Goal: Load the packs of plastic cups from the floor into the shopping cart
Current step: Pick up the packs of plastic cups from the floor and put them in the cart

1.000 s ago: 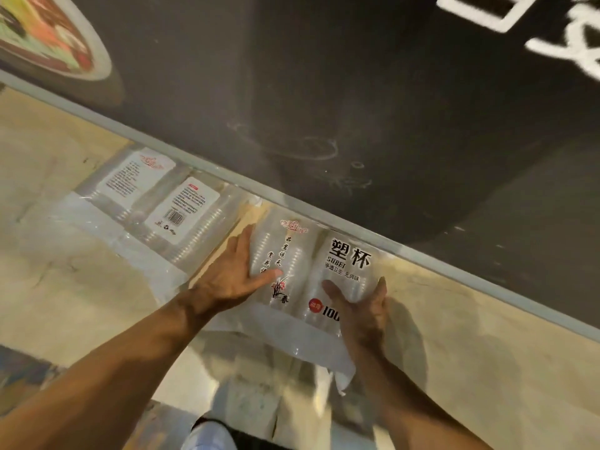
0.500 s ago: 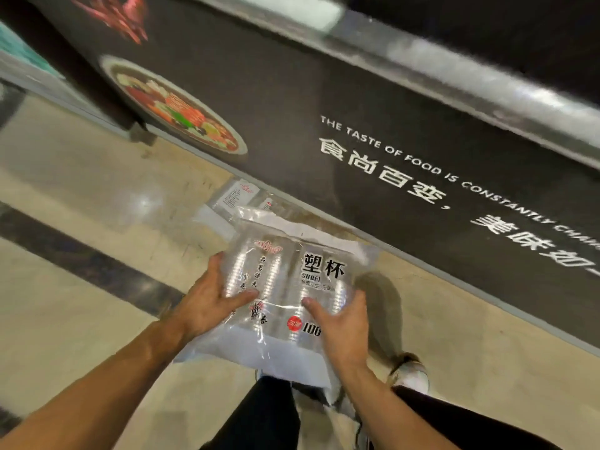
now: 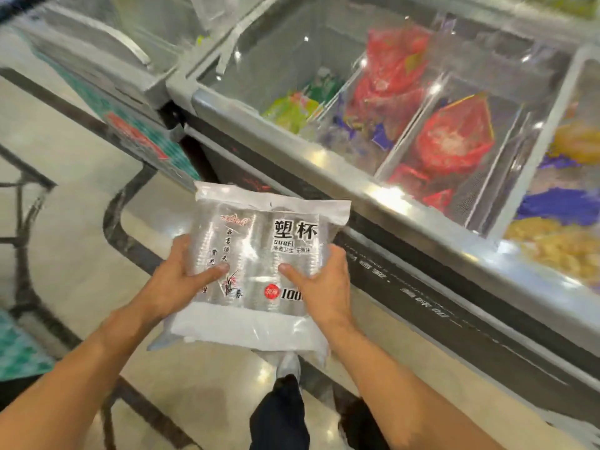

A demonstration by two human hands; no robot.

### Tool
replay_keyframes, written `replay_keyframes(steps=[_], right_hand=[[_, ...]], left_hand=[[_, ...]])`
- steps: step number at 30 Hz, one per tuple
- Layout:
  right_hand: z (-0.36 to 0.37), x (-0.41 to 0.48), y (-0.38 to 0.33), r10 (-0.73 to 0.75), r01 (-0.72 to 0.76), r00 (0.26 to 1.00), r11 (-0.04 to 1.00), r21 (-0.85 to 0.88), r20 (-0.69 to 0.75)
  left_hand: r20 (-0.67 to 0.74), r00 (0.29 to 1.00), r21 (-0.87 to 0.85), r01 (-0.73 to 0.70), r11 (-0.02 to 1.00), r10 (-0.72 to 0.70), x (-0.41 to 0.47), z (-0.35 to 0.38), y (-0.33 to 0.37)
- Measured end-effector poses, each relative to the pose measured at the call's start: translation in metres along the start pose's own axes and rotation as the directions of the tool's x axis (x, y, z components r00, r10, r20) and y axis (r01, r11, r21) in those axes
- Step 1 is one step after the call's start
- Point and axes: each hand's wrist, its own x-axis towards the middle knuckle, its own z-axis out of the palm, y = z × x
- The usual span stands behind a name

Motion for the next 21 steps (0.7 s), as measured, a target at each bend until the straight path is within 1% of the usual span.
replay_keyframes(steps=[2, 5, 7, 9, 10, 13, 14, 15, 18, 20, 21], right_hand=[[-0.047, -0.001, -0.034, 0.000, 0.000, 1.000, 1.000, -0.005, -0.023], [-0.127, -0.003, -0.065, -0.003, 0.005, 0.996, 1.000, 0.030, -0.088], [-0.185, -0.012, -0.077, 0.010, -0.003, 0.985, 0.999, 0.042, -0.172], [-0.241, -0.023, -0.082, 0.052, -0.038, 0.960, 0.998, 0.058, -0.277], [-0.268, -0.029, -0.082, 0.076, -0.059, 0.943, 0.996, 0.064, -0.323], [-0.344, -0.060, -0.072, 0.108, -0.070, 0.881, 0.993, 0.098, -0.460], [-0.368, -0.073, -0.068, 0.121, -0.075, 0.856, 0.991, 0.112, -0.503], [-0.391, -0.088, -0.059, 0.147, -0.091, 0.828, 0.987, 0.129, -0.540], [-0.446, -0.131, -0.033, 0.240, -0.167, 0.759, 0.970, 0.174, -0.605], [-0.477, -0.166, -0.010, 0.286, -0.195, 0.685, 0.958, 0.210, -0.670], [-0.491, -0.185, 0.004, 0.314, -0.208, 0.650, 0.949, 0.236, -0.692]], left_hand=[[0.026, 0.999, -0.007, -0.036, 0.999, 0.036, -0.011, -0.011, 0.053], [0.108, 0.983, -0.008, -0.146, 0.989, 0.146, -0.016, -0.008, 0.136], [0.177, 0.954, -0.008, -0.246, 0.969, 0.244, -0.020, 0.005, 0.196], [0.244, 0.918, 0.040, -0.333, 0.942, 0.313, -0.025, 0.025, 0.256], [0.283, 0.894, 0.042, -0.373, 0.927, 0.347, -0.025, 0.039, 0.282], [0.393, 0.779, 0.052, -0.549, 0.834, 0.488, -0.046, 0.082, 0.363], [0.427, 0.747, 0.055, -0.584, 0.810, 0.510, -0.054, 0.099, 0.384], [0.475, 0.700, 0.037, -0.621, 0.783, 0.533, -0.070, 0.117, 0.404], [0.563, 0.620, 0.025, -0.674, 0.739, 0.546, -0.109, 0.170, 0.449], [0.614, 0.545, 0.036, -0.742, 0.669, 0.571, -0.145, 0.207, 0.475], [0.648, 0.515, 0.057, -0.767, 0.639, 0.561, -0.170, 0.222, 0.486]])
